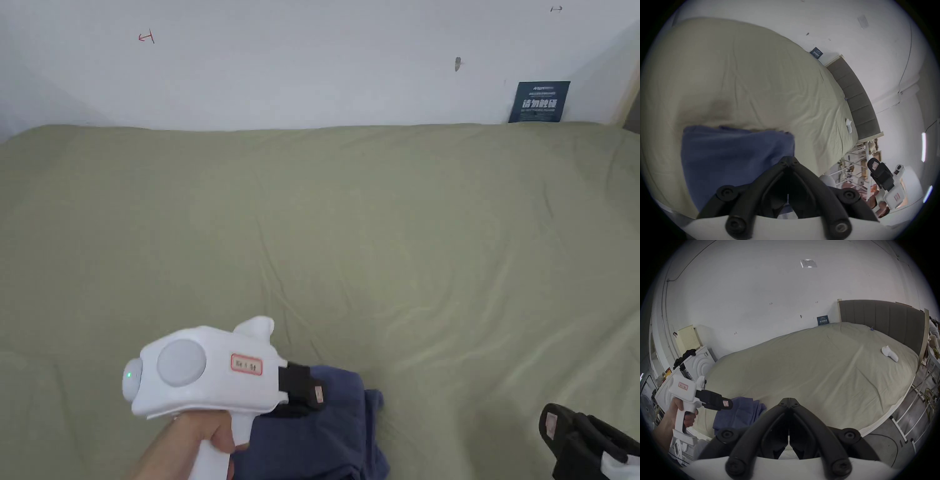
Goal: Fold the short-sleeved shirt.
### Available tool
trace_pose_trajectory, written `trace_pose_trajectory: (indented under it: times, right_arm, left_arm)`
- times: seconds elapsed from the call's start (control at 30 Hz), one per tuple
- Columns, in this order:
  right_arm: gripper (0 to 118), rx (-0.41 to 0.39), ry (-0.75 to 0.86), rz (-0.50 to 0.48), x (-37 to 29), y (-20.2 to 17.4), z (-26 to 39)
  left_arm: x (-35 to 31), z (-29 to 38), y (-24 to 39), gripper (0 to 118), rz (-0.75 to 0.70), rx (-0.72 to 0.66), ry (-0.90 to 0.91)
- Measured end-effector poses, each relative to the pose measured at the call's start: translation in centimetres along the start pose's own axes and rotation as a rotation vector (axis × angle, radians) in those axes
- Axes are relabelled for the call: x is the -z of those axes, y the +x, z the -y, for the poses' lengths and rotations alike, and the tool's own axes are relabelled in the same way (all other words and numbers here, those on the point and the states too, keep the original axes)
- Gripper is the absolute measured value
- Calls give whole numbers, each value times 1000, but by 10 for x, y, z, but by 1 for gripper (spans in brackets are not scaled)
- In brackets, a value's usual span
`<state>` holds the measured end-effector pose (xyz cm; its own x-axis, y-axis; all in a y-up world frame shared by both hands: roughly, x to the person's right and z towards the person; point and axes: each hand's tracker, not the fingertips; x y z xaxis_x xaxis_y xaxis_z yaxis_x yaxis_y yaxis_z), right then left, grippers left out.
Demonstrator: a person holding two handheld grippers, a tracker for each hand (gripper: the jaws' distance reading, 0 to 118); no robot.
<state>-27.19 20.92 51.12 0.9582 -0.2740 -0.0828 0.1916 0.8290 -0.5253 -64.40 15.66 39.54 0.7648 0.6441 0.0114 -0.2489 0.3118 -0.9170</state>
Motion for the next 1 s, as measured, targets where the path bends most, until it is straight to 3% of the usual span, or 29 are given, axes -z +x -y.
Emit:
trace_pose_trajectory:
  times: [0.13,0.2,0.37,0.47,0.6,0.7,0.8,0.9,1.0]
  right_arm:
    - [2,27,-50,-28,11,-4,4]
    - [2,37,-67,-37,14,-6,5]
    - [2,1,-108,-52,22,-15,2]
    - [2,0,-171,-145,40,-31,0]
    - [2,14,-323,-364,89,-61,5]
    - [2,125,-502,-578,141,-77,18]
    - [2,269,-618,-692,188,-79,39]
    - [2,378,-714,-749,226,-68,60]
    - [2,455,-751,-691,247,-42,83]
  left_arm:
    - [44,20,-32,0,194,-96,-103]
    - [68,27,-39,0,204,-159,-121]
    - [64,23,-31,0,206,-122,-102]
    - [22,17,-17,0,157,-25,-60]
    - [-44,8,-27,0,71,20,52]
    - [-84,5,-48,0,-35,15,112]
    - [-105,1,-80,0,-131,1,135]
    - [-110,0,-111,0,-163,-53,129]
    - [-107,1,-124,0,-155,-87,110]
